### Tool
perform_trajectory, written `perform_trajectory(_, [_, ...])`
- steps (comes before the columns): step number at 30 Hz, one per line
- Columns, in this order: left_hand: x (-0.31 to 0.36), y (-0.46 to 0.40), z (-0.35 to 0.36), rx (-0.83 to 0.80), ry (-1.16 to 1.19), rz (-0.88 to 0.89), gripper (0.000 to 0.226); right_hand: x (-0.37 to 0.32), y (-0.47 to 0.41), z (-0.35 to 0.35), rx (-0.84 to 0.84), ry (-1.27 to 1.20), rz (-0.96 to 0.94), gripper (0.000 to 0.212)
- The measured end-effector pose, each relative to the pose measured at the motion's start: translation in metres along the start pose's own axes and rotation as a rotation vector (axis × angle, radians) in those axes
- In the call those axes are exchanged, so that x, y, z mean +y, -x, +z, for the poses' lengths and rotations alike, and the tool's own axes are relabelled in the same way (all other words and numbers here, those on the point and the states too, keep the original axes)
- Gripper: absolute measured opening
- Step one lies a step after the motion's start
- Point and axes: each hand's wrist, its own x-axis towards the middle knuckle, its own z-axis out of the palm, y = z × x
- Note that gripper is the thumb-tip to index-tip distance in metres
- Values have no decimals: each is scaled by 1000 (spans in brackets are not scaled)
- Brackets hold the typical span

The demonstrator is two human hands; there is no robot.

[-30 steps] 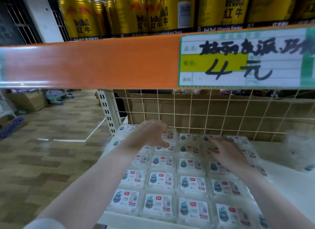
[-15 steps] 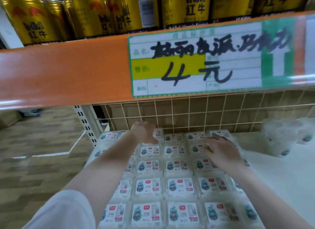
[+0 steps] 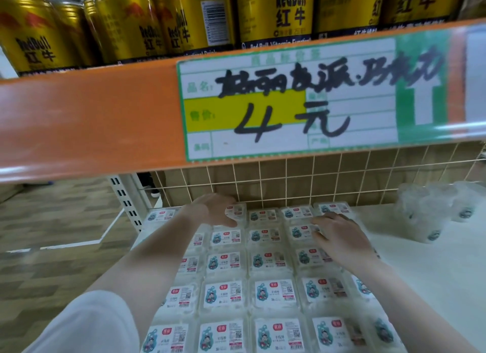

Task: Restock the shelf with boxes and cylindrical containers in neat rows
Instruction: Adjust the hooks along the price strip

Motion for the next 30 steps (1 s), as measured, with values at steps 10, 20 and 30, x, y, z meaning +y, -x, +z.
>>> perform_trajectory(10, [-6, 3, -3, -22, 13, -4, 69, 4, 5, -2, -25, 0, 9, 37])
perform_trajectory(20, [-5, 3, 0, -26, 7, -34, 79, 8, 6, -1, -33, -4, -3, 34])
perform_trajectory(30, [29, 66, 28, 340, 61, -80, 62, 37, 17, -12, 48, -43, 165, 34])
